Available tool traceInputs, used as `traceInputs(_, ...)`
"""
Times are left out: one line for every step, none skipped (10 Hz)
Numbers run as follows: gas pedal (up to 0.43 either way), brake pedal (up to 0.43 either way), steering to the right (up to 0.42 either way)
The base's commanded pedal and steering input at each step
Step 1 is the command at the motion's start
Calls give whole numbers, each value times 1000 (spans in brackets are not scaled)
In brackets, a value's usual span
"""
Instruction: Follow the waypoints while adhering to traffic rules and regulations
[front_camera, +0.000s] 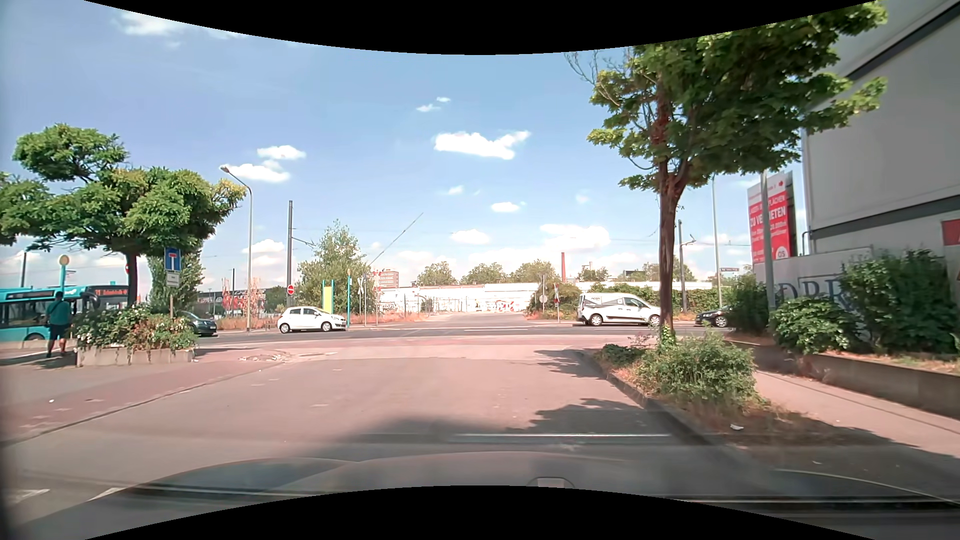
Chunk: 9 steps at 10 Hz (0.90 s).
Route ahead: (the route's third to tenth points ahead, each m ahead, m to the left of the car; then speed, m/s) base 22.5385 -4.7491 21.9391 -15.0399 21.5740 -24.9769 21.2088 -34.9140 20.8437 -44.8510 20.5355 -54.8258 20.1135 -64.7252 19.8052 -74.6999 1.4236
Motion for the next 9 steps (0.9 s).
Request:
traceInputs(331,0,-21)
traceInputs(331,0,-21)
traceInputs(331,0,-21)
traceInputs(331,0,-21)
traceInputs(331,0,-21)
traceInputs(331,0,-21)
traceInputs(331,0,-21)
traceInputs(331,0,-21)
traceInputs(331,0,-21)
